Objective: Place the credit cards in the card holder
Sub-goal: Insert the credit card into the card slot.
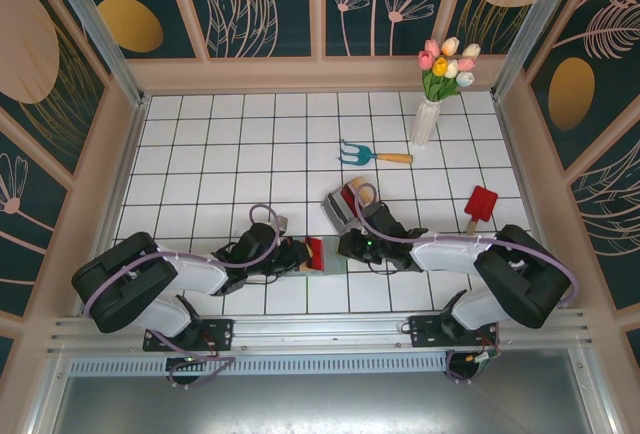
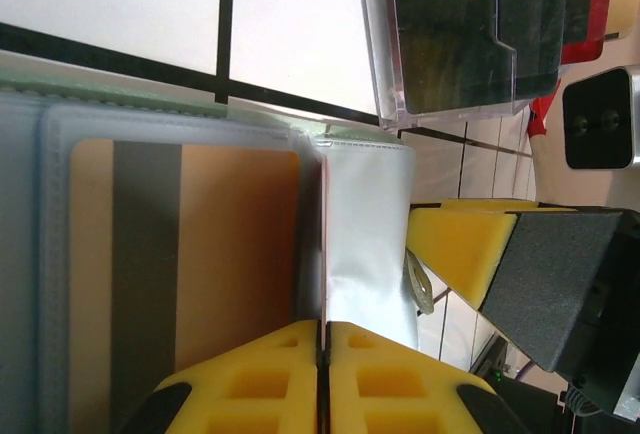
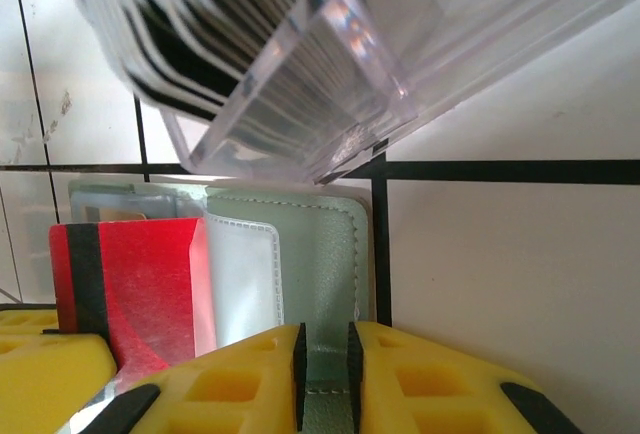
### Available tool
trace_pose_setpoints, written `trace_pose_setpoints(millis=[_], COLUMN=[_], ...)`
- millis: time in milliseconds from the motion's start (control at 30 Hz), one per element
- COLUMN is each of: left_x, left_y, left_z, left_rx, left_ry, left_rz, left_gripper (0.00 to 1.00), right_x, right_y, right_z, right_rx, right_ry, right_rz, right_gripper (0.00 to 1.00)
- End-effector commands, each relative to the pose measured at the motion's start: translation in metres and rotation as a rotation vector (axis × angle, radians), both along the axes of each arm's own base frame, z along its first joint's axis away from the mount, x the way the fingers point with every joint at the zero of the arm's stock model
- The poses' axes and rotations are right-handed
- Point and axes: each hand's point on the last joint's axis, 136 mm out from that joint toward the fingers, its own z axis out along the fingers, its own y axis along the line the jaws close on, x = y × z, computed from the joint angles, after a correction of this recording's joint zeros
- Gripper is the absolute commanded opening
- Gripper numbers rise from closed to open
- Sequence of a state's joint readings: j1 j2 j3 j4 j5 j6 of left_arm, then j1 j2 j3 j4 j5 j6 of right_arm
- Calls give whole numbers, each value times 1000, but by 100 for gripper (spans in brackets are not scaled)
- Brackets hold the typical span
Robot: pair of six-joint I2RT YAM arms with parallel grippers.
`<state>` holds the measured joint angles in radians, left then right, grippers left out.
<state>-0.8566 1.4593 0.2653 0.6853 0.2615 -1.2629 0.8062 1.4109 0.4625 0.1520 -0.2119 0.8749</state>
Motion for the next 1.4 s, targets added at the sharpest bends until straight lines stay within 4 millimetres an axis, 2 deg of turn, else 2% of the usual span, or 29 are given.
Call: trace_pose_setpoints(millis=[0,200,300,433,900,1133,1200,1367], left_x=[-3,-2,-2,-2,4,5,5,6], left_y=[-17,-22,-14,-6,9,-1,-4,-5], left_z=[9,4,-6,-8,-2,1,0,-3], left_rx=[-63,-54,15,78,197,170,164,153], left_ry=[6,16,21,8,-38,-51,-43,-28], left_rz=[-55,-72,-64,-60,-47,-75,-84,-69], left_gripper=[11,14,19,25,31,23,16,10], right_x=[-7,-8,-6,-1,-7,-11,-12,-13], right_y=[-1,-8,-13,-22,-17,-9,-6,-2], right_z=[-3,-14,-13,-7,-10,-13,-13,-14], right_rx=[-37,-83,-112,-146,-130,-100,-95,-82], right_ry=[14,35,24,-4,18,37,40,47], right_rz=[34,23,8,-19,14,45,49,60], right_gripper=[22,17,20,25,26,25,22,16])
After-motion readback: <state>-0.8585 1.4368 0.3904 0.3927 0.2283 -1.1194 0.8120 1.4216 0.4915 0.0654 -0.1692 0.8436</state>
